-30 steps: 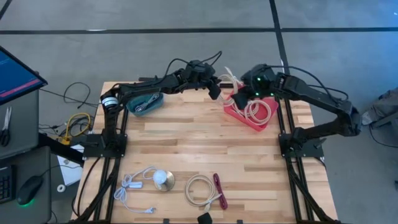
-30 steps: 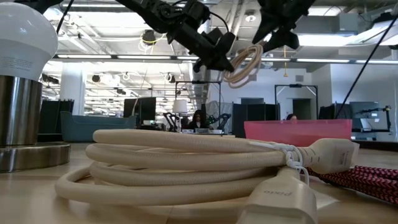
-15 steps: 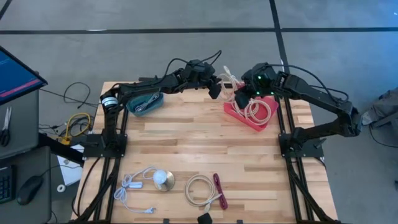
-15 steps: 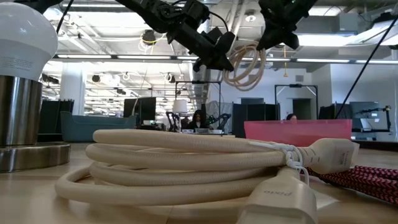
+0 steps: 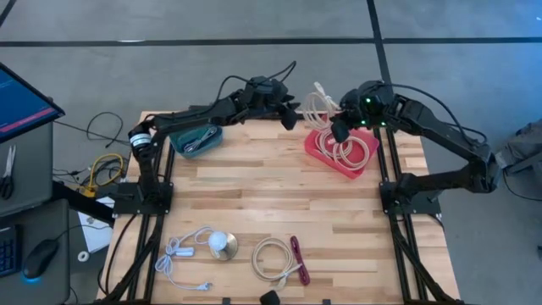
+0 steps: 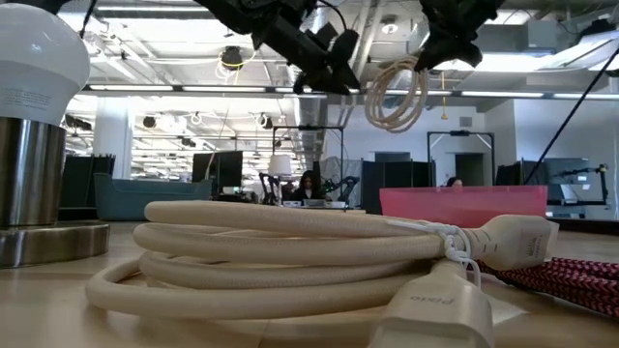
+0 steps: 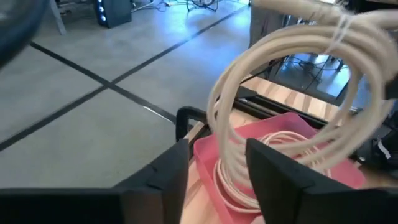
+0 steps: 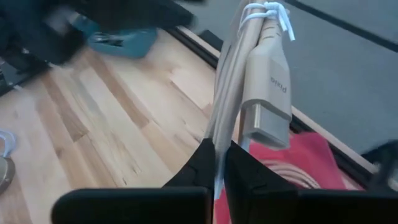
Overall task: Pick & Place USB Port
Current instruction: Put the white charger cable into pink bin
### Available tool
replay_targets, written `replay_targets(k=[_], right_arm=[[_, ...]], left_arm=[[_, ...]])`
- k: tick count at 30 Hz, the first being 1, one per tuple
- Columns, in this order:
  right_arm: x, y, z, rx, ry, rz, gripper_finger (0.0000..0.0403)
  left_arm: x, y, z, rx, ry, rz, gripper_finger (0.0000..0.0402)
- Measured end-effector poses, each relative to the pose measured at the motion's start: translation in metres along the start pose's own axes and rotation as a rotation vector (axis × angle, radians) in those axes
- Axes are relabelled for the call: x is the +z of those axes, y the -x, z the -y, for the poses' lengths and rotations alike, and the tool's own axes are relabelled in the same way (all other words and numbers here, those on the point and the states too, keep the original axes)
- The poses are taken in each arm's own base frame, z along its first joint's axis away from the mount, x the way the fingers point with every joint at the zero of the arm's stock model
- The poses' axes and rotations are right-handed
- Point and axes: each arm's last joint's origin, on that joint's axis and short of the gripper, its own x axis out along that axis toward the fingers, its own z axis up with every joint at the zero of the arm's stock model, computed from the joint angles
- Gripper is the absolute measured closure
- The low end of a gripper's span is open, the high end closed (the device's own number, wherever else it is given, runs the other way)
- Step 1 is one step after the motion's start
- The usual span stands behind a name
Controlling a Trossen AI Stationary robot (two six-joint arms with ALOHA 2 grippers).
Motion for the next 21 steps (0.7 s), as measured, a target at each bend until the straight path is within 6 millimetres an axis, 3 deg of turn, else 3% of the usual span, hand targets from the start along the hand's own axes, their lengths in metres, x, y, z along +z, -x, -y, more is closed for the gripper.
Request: replay_targets(k=[5, 11, 21], right_arm=[[-0.011, 0.009, 0.015, -0.071, -0.015, -0.099, 0.0399], [-0.019, 0.009, 0.023, -0.113, -0.010, -0.179, 0.0400], [-0.058, -0.031, 0.034, -0.022, -0.073, -0.282, 0.0400]], left_arm=[[0.002, 0.018, -0.005, 0.051, -0.053, -0.047, 0.0207], [-0.009, 0.046, -0.016, 0.118, -0.057, -0.071, 0.0203], [-0.026, 0.122, -0.035, 0.241, -0.017, -0.036, 0.0234]])
